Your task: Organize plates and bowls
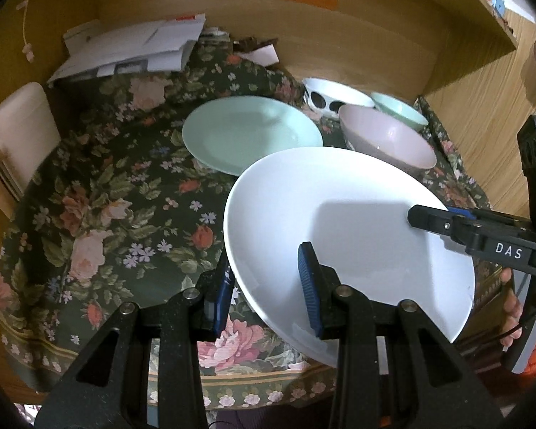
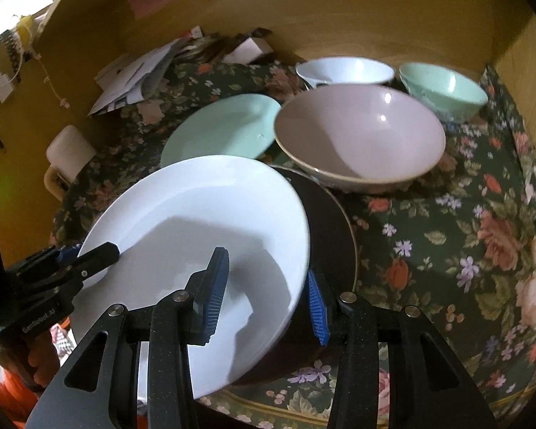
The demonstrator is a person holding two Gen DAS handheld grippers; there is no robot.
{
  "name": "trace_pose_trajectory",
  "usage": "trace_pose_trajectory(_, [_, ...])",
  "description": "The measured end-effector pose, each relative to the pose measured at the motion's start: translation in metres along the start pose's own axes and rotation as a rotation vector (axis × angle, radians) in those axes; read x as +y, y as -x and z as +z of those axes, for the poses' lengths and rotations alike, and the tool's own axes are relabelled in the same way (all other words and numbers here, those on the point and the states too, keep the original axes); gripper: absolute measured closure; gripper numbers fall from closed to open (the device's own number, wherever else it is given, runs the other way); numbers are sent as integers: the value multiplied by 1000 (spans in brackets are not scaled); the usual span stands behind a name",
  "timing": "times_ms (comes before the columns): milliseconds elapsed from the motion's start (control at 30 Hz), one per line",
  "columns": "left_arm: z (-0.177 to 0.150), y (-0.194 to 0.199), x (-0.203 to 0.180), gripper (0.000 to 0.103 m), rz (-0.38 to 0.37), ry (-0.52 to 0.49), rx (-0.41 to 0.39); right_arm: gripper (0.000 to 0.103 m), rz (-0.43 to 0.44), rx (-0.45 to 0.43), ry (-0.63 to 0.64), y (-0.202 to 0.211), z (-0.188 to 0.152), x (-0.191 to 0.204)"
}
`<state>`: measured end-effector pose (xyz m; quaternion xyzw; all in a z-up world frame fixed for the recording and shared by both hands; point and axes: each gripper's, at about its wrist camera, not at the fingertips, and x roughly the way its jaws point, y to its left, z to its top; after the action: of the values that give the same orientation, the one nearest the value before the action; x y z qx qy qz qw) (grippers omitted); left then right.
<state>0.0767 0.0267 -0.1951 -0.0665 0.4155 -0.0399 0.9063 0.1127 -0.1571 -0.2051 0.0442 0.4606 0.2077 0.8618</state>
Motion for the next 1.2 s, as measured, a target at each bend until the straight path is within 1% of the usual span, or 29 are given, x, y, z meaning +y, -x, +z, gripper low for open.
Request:
trace_pose_trajectory(167, [-1, -13, 0, 67, 2, 1, 26, 65, -5, 14, -11, -9, -3, -5])
trace_pose_trajectory(467, [1, -25, -2, 68, 17, -8, 41, 65, -12, 34, -9, -20, -1, -12])
trace_pose_trajectory(600, [2, -30, -1, 68, 11, -4, 54, 65, -6, 33, -18, -21, -1, -16])
trace_pose_trajectory(700, [4, -33, -1, 68, 9, 1, 60, 66, -15, 29, -14, -21, -1, -17])
trace_pose_trajectory(867, [4, -37, -7, 68, 31, -31, 65, 66, -28, 19, -13, -15, -1, -19])
trace_pose_trajectory(1000, [4, -39, -7, 68, 12, -21, 77, 66, -15, 13, -35, -10, -3, -25])
trace_pose_trajectory(1200, [4, -38, -11, 68, 22, -43, 73, 65, -79, -41, 27, 5, -2, -18])
